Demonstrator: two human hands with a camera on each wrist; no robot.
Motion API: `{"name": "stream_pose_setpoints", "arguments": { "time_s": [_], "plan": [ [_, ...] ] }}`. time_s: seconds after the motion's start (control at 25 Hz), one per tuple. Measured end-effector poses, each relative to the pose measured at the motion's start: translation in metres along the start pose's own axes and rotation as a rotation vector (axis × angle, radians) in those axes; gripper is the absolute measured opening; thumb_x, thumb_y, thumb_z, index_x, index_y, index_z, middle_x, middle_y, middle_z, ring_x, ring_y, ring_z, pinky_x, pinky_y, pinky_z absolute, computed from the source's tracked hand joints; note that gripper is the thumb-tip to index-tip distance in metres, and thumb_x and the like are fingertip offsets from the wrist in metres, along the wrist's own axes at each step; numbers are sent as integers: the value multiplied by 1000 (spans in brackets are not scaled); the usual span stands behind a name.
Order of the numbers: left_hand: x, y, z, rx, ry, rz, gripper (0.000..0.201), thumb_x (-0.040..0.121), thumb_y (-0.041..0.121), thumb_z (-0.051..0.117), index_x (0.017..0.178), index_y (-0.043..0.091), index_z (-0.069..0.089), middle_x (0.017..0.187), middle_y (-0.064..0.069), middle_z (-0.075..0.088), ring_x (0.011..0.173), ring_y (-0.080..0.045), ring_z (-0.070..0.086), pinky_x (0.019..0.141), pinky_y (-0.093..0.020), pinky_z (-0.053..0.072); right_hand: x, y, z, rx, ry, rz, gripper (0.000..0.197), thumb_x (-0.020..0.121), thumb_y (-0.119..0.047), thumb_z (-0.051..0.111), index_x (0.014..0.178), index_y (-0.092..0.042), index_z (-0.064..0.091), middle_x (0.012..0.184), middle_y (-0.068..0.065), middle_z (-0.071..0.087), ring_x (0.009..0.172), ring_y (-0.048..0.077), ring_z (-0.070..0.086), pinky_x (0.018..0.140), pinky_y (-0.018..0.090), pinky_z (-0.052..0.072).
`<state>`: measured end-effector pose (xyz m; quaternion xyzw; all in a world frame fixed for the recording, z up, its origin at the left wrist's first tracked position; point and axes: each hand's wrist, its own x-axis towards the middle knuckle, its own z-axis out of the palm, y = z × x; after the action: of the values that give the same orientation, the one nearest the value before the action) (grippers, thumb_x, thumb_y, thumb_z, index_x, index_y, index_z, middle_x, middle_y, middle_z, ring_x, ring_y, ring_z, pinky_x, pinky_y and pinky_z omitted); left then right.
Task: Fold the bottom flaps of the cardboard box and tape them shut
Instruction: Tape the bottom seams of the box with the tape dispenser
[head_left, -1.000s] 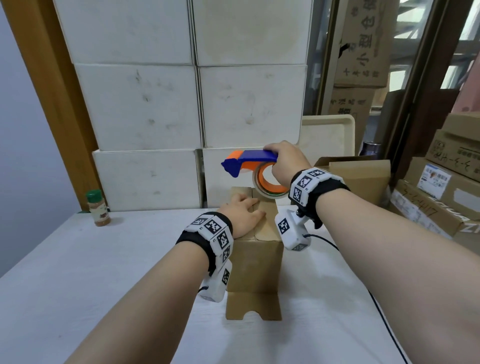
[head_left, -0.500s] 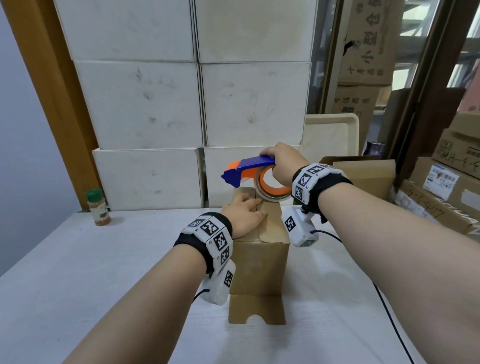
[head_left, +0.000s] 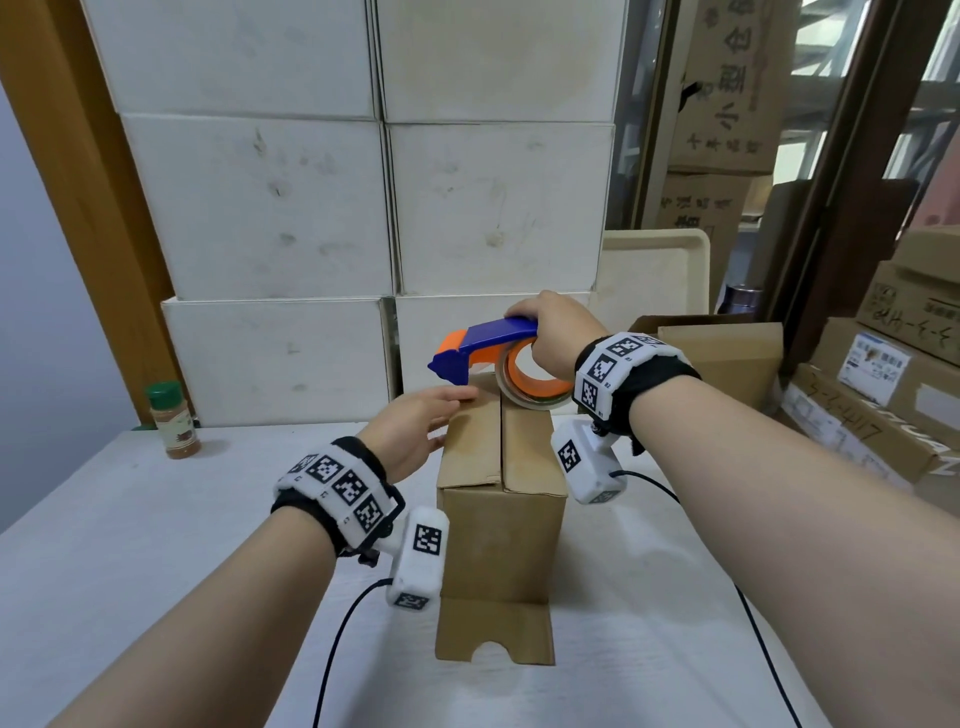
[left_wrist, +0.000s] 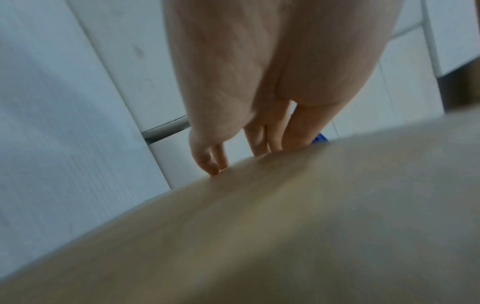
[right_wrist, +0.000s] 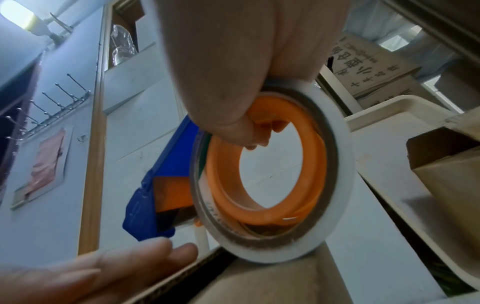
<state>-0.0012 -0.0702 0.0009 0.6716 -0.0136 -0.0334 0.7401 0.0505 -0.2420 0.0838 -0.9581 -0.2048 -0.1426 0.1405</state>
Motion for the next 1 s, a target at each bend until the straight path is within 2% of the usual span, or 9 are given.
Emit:
{"name": "stream_pose_setpoints", "arguments": {
  "time_s": [0.08, 0.2, 0.32, 0.4, 0.52, 0.64, 0.8, 0.92, 1.0],
  "plan": [
    [0, 1, -10, -138, -4, -22, 25, 96, 2, 39, 102, 7, 64, 115, -10, 61, 103, -22, 59, 98, -37, 46, 1, -1, 0, -4, -8, -7, 53, 85, 4, 48, 129, -24, 55, 120, 4, 55, 107, 23, 53, 91, 33, 44],
    [6, 4, -25, -187, 54, -71, 22, 98, 4, 36, 111, 2, 55, 111, -15, 63, 111, -31, 59, 104, -42, 43, 1, -2, 0, 2, -16, -11, 51, 85, 3, 49, 129, -23, 55, 121, 5, 56, 108, 23, 53, 93, 34, 44],
    [14, 10, -28, -76, 90, -103, 25, 101, 8, 34, 121, 7, 48, 102, -10, 64, 96, -23, 63, 92, -34, 48, 1, -4, -1, 3, -25, -14, 51, 86, 3, 50, 129, -22, 55, 121, 5, 56, 109, 23, 53, 94, 34, 44],
    [21, 13, -25, -48, 99, -90, 25, 100, 9, 35, 121, 9, 49, 98, -7, 64, 84, -16, 61, 80, -26, 50, 1, -5, -2, 8, -27, -15, 51, 86, 3, 50, 129, -22, 55, 121, 5, 56, 108, 23, 53, 93, 33, 44],
    [32, 13, -19, -56, 100, -75, 24, 99, 5, 37, 117, 10, 52, 91, -5, 61, 77, -13, 55, 68, -22, 44, 1, -3, -2, 19, -27, -10, 51, 86, 4, 51, 129, -22, 55, 120, 5, 57, 107, 22, 54, 90, 31, 43],
    [38, 9, -15, -135, 85, -71, 23, 97, 2, 38, 113, 9, 53, 88, -5, 56, 72, -12, 50, 66, -23, 38, 1, -1, -3, 24, -34, -6, 51, 86, 4, 50, 129, -22, 55, 121, 5, 57, 108, 22, 53, 90, 31, 42],
    [39, 6, -17, -264, 38, -85, 23, 100, 13, 33, 110, 9, 53, 90, -6, 56, 71, -13, 50, 66, -21, 42, -1, 2, -4, 53, -31, 2, 51, 86, 4, 50, 130, -22, 55, 122, 5, 56, 109, 22, 53, 89, 29, 40],
    [41, 3, -20, -247, 33, -82, 25, 99, 8, 34, 116, 8, 51, 87, -4, 59, 70, -11, 51, 55, -16, 50, 0, 1, -3, 51, -33, -6, 51, 86, 4, 51, 130, -21, 55, 123, 5, 56, 109, 22, 53, 90, 29, 40],
    [41, 3, -20, -226, 30, -78, 25, 97, 2, 34, 111, 9, 54, 86, -3, 58, 69, -11, 50, 51, -14, 49, 0, 1, -3, 55, -32, -9, 51, 86, 4, 50, 130, -21, 55, 122, 5, 56, 109, 22, 53, 90, 29, 40]
  ]
}}
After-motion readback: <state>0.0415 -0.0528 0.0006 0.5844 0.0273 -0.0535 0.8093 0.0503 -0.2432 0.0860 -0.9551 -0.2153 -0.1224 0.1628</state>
